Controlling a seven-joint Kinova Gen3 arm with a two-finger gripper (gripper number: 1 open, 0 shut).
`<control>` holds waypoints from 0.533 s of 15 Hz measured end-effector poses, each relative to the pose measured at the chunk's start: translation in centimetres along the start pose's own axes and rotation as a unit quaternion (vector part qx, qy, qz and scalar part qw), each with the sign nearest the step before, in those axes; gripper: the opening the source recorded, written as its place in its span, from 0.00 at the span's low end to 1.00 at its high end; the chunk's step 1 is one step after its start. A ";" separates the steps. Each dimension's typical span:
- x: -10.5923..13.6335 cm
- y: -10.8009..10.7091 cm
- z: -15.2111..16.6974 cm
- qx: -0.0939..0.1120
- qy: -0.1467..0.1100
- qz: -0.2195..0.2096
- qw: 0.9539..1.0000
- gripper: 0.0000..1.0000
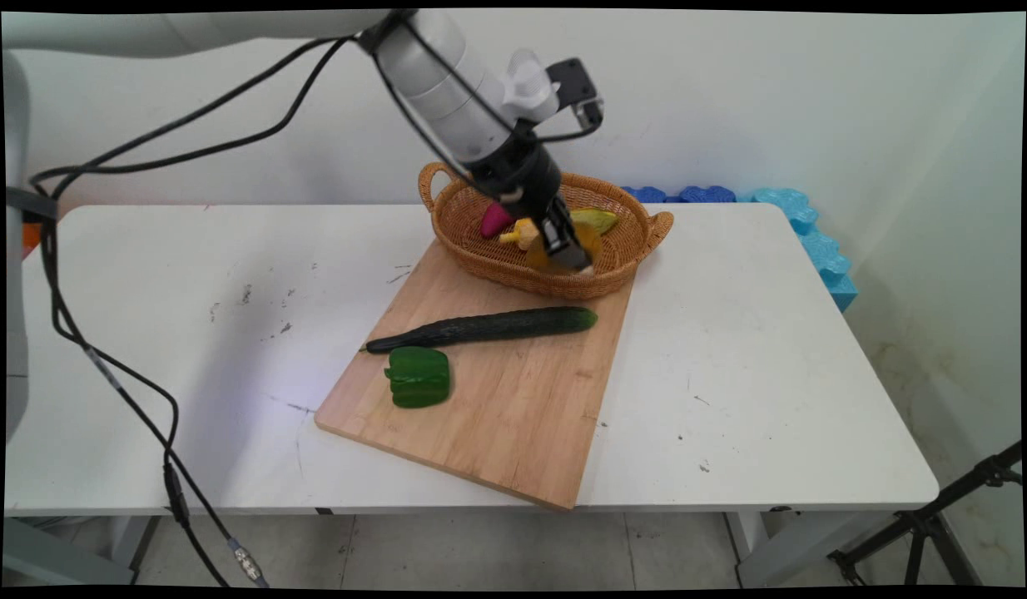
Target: Place the picked object in the vegetable basket
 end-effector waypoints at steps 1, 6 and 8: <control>0.6 -0.9 0.4 0.007 -0.001 -0.006 1.000 0.00; 2.5 -5.4 3.7 0.042 -0.009 -0.032 0.999 0.00; 2.9 -7.2 5.6 0.053 -0.013 -0.042 0.998 0.00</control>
